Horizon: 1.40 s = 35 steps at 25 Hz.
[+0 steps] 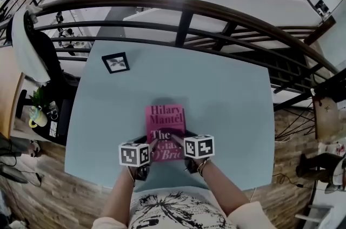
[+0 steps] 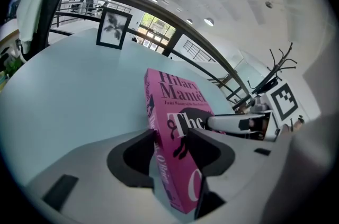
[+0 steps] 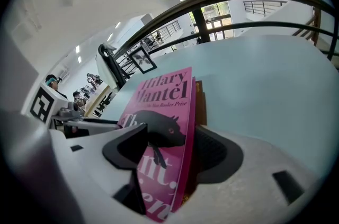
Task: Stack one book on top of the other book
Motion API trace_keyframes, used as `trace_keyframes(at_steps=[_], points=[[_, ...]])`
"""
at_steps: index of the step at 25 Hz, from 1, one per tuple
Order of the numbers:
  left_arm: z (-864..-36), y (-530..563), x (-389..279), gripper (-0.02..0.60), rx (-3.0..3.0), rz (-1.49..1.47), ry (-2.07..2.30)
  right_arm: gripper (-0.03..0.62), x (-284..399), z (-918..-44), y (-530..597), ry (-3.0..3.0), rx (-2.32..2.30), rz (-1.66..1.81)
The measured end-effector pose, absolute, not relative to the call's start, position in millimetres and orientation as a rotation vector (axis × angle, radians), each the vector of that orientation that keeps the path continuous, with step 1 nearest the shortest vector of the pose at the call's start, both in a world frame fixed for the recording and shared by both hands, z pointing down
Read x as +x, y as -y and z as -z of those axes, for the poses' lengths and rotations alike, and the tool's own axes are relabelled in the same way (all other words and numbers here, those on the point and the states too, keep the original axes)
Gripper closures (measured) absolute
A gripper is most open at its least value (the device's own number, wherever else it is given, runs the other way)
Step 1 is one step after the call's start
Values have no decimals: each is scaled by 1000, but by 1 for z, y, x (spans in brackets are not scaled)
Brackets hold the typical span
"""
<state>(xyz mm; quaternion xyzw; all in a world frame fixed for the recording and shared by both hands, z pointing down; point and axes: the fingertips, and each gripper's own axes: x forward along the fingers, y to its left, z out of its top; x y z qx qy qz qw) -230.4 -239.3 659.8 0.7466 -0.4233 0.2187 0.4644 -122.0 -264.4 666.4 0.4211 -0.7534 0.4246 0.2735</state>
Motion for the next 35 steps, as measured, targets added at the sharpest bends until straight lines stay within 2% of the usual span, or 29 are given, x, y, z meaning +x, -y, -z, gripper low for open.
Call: trace_keyframes(at_steps=[3, 7, 10, 15, 30, 35], points=[[-651, 240, -235, 391, 1866, -592, 1090, 316, -118, -663, 264, 2021, 1164, -1124], [-629, 243, -247, 421, 1951, -656, 1197, 373, -116, -638, 267, 2064, 1247, -1027], [-606, 247, -256, 513, 1995, -628, 1276, 461, -117, -608, 270, 2143, 1300, -959], [-558, 245, -260, 554, 2139, -557, 1381, 597, -120, -552, 266, 2305, 1379, -826], [-365, 214, -284, 557, 2597, -40, 1603, 602, -147, -390, 223, 2717, 1435, 26], [-348, 205, -290, 557, 2669, -3, 1617, 602, -149, -368, 214, 2757, 1488, 126]])
